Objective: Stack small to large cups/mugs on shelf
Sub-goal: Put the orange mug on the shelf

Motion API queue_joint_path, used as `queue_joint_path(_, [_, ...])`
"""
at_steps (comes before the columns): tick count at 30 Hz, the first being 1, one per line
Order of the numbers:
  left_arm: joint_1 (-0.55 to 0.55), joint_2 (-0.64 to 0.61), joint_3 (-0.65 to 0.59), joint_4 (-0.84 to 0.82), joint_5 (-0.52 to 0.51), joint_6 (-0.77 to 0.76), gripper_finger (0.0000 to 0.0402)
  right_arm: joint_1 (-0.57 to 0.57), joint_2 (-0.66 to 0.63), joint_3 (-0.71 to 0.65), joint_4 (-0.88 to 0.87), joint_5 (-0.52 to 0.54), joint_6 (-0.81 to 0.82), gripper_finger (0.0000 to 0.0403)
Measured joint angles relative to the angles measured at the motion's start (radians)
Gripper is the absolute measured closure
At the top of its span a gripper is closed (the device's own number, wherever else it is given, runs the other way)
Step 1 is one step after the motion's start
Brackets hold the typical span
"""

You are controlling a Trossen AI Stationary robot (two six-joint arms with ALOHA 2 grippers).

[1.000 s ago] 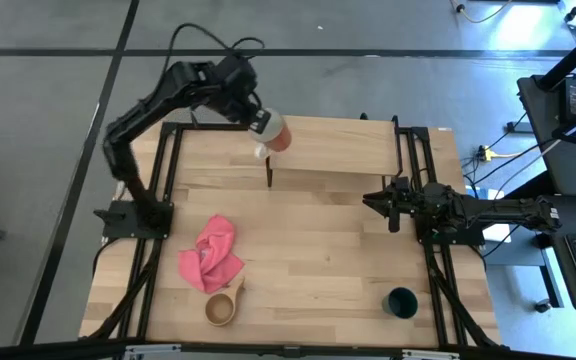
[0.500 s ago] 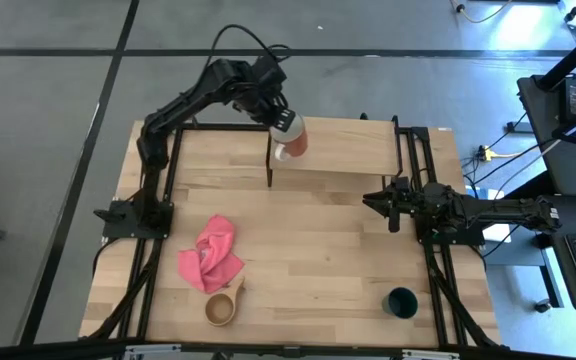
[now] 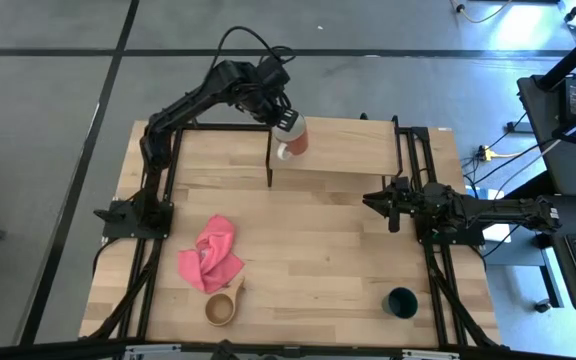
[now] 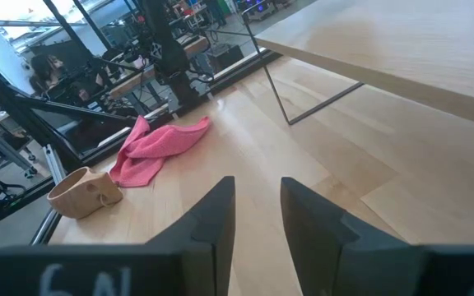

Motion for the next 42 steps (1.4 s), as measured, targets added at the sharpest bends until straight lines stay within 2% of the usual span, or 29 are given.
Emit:
queue_joint_path(15, [0.021, 0.0, 0.0, 0.0, -0.004, 0.019, 0.039, 0.0, 0.001, 0.0, 0.021, 0.024, 0.003, 0.0302])
queue_joint_path(17, [0.022, 0.0, 0.0, 0.0, -0.005, 0.019, 0.039, 0.0, 0.001, 0.0, 0.098, 0.056, 0.055, 0.0302])
queue_joint_path(19, [0.018, 0.0, 0.0, 0.0, -0.006, 0.019, 0.039, 0.0, 0.0, 0.0, 0.232, 0.069, 0.171, 0.0302])
queue_joint_path(20, [0.018, 0.0, 0.0, 0.0, -0.006, 0.019, 0.039, 0.0, 0.004, 0.0, 0.32, 0.098, 0.17, 0.0302])
queue_joint_path(22, [0.017, 0.0, 0.0, 0.001, -0.004, 0.02, 0.039, -0.001, 0.012, 0.0, 0.499, 0.118, 0.065, 0.0302])
queue_joint_path(24, [0.017, 0.0, 0.0, 0.002, -0.002, 0.022, 0.039, 0.0, 0.011, 0.015, 0.645, 0.064, -0.065, 0.0302])
queue_joint_path(25, [0.017, 0.0, 0.0, 0.002, -0.002, 0.024, 0.039, 0.0, 0.01, 0.042, 0.664, 0.042, -0.096, 0.0302])
queue_joint_path(27, [0.017, 0.0, 0.0, 0.003, -0.001, 0.026, 0.039, -0.001, 0.013, 0.118, 0.547, 0.026, -0.103, 0.0302])
queue_joint_path(31, [0.017, 0.0, 0.0, 0.004, 0.002, 0.03, 0.039, 0.0, 0.095, 0.352, 0.063, -0.018, -0.155, 0.0302])
queue_joint_path(33, [0.017, 0.0, 0.0, 0.004, 0.002, 0.034, 0.039, -0.005, 0.169, 0.477, -0.087, -0.017, -0.222, 0.0302])
queue_joint_path(38, [0.017, 0.009, 0.0, 0.023, -0.002, 0.033, 0.039, -0.056, 0.378, 0.755, -0.281, 0.075, -0.329, 0.0302])
queue_joint_path(42, [0.01, 0.03, -0.002, 0.031, 0.001, 0.035, 0.039, -0.144, 0.548, 0.919, -0.428, 0.062, -0.239, 0.0302])
